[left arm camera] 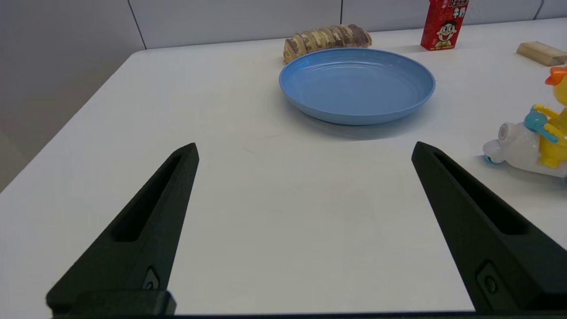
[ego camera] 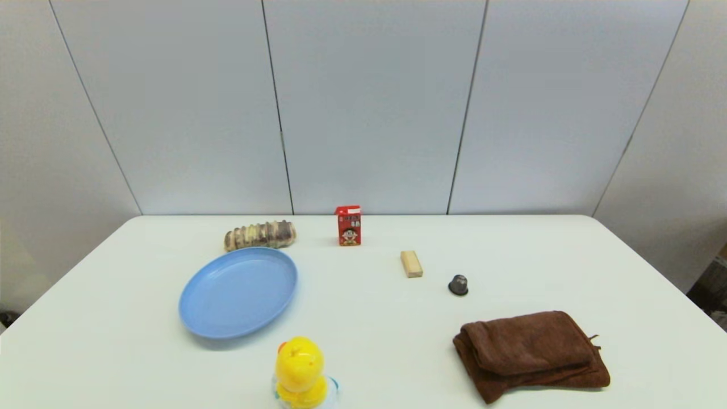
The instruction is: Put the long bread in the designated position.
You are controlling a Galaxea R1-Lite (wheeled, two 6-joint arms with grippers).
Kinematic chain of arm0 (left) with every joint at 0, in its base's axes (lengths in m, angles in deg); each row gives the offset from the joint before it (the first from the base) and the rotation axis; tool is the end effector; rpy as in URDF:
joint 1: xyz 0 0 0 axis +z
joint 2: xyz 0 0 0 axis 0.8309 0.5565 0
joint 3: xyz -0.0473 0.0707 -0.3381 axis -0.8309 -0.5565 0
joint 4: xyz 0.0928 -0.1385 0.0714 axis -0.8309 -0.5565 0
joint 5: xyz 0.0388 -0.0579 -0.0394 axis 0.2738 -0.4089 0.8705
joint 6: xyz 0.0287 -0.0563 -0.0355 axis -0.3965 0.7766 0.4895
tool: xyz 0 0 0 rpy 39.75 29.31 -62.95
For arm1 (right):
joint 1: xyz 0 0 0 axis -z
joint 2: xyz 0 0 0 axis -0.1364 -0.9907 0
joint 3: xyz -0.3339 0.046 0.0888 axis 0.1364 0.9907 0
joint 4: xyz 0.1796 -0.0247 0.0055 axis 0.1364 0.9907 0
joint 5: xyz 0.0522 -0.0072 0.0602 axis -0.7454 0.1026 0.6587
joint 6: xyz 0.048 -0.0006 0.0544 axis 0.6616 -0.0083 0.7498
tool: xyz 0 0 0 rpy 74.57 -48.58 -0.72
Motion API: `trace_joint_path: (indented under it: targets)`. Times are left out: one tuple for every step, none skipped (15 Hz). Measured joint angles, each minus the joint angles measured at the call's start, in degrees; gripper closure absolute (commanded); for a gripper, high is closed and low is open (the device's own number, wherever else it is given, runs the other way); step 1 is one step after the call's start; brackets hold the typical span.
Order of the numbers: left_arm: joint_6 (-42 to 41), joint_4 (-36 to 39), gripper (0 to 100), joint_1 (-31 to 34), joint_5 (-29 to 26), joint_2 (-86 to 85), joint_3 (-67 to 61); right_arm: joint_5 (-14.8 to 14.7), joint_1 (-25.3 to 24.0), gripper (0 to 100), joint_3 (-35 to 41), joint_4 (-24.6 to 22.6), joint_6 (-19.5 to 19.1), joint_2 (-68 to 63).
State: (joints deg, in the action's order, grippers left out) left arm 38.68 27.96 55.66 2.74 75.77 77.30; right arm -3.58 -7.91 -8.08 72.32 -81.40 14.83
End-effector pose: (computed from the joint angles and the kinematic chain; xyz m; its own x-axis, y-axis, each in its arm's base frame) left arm -0.0315 -0.0036 0.0752 0.9979 -0.0642 0.0001 0.0640 0.9950 0.0766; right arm -0.0312 0.0014 0.0736 0.9997 0.0210 -0.0107 -0.0212 0.9994 -0.0256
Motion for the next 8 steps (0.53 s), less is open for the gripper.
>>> trace_joint_path:
  targets:
    - [0.05,0.0,0,0.0,0.02,0.0,0.0,0.0,0.0,0,0.0,0.02,0.0,0.0]
    - [0.11,0.0,0,0.0,0.02,0.0,0.0,-0.02,0.0,0,0.0,0.0,0.0,0.0]
    - [0.18,0.0,0,0.0,0.0,0.0,0.0,-0.02,0.0,0,0.0,0.0,0.02,0.0]
    - [0.16,0.0,0,0.0,0.0,0.0,0.0,0.0,0.0,0,0.0,0.0,0.02,0.0]
    - [0.13,0.0,0,0.0,0.0,0.01,0.0,0.02,0.0,0,0.0,0.02,0.0,0.0]
    - [0.13,0.0,0,0.0,0.05,0.01,0.0,-0.02,0.0,0,0.0,0.0,0.0,0.0]
    - [0.13,0.0,0,0.0,0.0,0.01,0.0,0.0,0.0,0,0.0,0.0,0.0,0.0]
    - [0.13,0.0,0,0.0,0.0,0.0,0.0,0.0,0.0,0,0.0,0.0,0.0,0.0]
